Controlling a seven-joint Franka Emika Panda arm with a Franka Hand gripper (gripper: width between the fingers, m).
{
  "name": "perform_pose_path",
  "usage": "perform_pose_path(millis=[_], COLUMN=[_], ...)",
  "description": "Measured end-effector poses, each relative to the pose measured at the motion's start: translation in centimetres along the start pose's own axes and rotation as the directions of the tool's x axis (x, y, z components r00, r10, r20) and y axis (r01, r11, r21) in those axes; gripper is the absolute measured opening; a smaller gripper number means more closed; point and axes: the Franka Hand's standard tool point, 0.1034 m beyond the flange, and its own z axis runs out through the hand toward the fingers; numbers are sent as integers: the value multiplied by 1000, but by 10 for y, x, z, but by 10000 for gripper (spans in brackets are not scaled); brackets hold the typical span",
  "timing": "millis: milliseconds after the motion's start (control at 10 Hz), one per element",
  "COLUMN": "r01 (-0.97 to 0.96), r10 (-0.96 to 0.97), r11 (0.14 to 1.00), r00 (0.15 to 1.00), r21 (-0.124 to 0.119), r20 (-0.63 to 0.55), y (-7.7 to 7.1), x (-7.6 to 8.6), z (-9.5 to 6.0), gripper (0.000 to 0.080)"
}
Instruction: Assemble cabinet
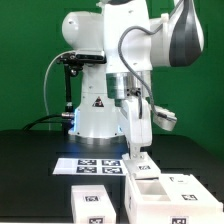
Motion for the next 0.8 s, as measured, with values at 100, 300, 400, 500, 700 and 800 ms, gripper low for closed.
perform_pose_path(millis=[100, 300, 400, 500, 700, 800], r01=[-13, -18, -18, -17, -13, -14], r10=[13, 18, 18, 17, 14, 15], r11=[1000, 999, 999, 999, 999, 999], r00=[1000, 1000, 1000, 1000, 1000, 1000], r21=[2, -32, -33, -34, -33, -33], r20=[1, 14, 16, 16, 16, 16], y=[-3, -3, -3, -2, -2, -2], x=[1, 2, 2, 1, 0, 0], z=[-1, 2, 2, 2, 2, 2], gripper=[62, 62, 62, 62, 62, 62])
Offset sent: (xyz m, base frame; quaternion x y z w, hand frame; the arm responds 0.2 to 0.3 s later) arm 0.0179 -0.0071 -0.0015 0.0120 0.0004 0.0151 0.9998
